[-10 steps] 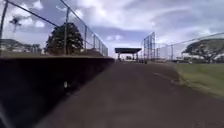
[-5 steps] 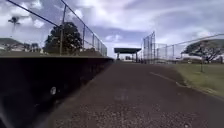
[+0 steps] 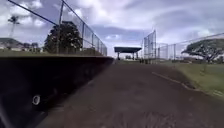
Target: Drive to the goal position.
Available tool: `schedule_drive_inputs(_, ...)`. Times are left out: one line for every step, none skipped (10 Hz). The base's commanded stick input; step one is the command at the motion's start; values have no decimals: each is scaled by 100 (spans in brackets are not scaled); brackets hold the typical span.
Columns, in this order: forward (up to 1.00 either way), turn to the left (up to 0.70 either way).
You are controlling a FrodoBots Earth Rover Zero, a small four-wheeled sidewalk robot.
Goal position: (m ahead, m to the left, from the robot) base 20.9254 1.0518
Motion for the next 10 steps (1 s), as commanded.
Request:
schedule_drive_inputs(70, 0)
schedule_drive_inputs(70, 0)
schedule_drive_inputs(70, 0)
schedule_drive_inputs(70, 0)
schedule_drive_inputs(70, 0)
schedule_drive_inputs(70, 0)
schedule_drive_inputs(70, 0)
schedule_drive_inputs(70, 0)
schedule_drive_inputs(70, 0)
schedule_drive_inputs(70, 0)
